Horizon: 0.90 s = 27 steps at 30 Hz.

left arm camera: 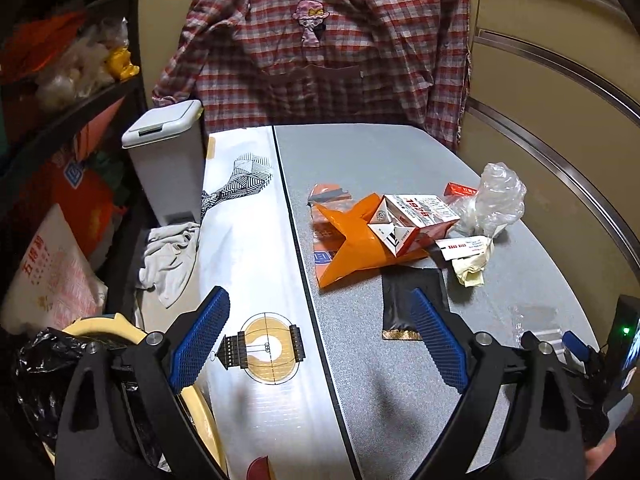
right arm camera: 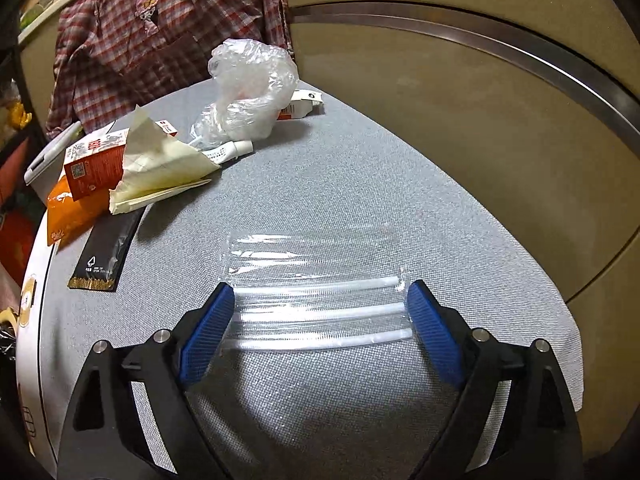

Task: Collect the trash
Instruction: 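Close the right gripper on the clear plastic sleeve, then grasp the cream napkin with the left gripper while the right gripper holds the plastic sleeve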

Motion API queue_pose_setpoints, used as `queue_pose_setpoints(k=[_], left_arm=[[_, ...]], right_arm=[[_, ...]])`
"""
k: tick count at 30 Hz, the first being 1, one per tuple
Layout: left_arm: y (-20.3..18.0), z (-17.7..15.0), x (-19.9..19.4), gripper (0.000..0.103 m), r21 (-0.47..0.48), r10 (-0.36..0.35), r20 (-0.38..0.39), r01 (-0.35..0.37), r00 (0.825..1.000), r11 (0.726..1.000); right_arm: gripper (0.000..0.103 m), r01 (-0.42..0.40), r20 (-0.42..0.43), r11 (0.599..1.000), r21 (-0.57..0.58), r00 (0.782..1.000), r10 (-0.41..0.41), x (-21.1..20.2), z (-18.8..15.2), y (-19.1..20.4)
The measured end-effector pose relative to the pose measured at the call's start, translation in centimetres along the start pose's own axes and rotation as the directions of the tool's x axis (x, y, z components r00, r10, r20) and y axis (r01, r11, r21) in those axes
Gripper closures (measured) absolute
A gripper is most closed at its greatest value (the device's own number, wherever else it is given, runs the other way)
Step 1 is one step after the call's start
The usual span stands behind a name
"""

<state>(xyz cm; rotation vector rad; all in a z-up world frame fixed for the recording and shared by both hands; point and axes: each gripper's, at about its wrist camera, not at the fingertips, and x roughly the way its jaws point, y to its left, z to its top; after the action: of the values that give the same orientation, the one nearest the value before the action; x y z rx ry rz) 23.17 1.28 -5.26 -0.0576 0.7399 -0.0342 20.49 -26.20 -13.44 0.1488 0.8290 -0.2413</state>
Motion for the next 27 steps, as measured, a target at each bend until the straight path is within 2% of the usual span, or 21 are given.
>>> queue_pose_setpoints(k=[2,3,6,7,8,11,17,23,27], left_arm=[[0.1,-0.1,-0.1,0.015,-0.004,0.001,-0.001,-0.001,1.0,1.0],[0.2,0.0,-0.1,0.015,-0.008,0.002,-0.002,-0.002,1.0,1.0],[0.4,0.0,-0.1,0.015,-0.024,0.0,-0.003,0.0,1.0,1.0],[0.3,0.1,-0.1,0.015,-0.025,-0.001,-0.003,0.001,1.0,1.0],[0.3,0.1,-0.1,0.015,-0.024,-0.002,-0.002,0.002,1.0,1.0],[-0.2,0.0,0.0,0.015,-0.008,0.0,-0.001,0.0,1.0,1.0],[-1.0,0.0,0.3,0.015,0.012,-0.018,0.004,0.018,1.0,1.0],[-4.1,0.2,0.8,0.015,0.051,-0.132,0.015,0.131,0.991,0.99],[-7.8,0.2,2.2,0.015,0.121,-0.168,0.009,0.166,0.986,0.979]], right_arm=[[0.032,-0.001,0.009,1.0,-0.015,1.0,0.001,-0.3,-0.1,0.2],[0.036,-0.008,0.019,1.0,-0.017,1.0,0.008,-0.5,-0.2,0.2],[0.058,-0.051,0.05,0.998,-0.029,0.997,0.052,-1.5,-0.1,0.4],[0.09,-0.071,0.063,0.997,-0.04,0.995,0.073,-1.8,0.0,0.5],[0.097,-0.074,0.066,0.996,-0.05,0.995,0.077,-1.9,0.2,0.7],[0.097,-0.112,0.108,0.993,-0.043,0.987,0.116,-2.7,0.6,0.7],[0.098,-0.143,0.132,0.99,-0.009,0.981,0.143,-3.4,1.3,0.3],[0.097,-0.138,0.138,0.99,0.032,0.982,0.132,-3.8,1.9,-0.7],[0.097,-0.132,0.144,0.99,0.044,0.982,0.124,-4.0,2.0,-1.5]])
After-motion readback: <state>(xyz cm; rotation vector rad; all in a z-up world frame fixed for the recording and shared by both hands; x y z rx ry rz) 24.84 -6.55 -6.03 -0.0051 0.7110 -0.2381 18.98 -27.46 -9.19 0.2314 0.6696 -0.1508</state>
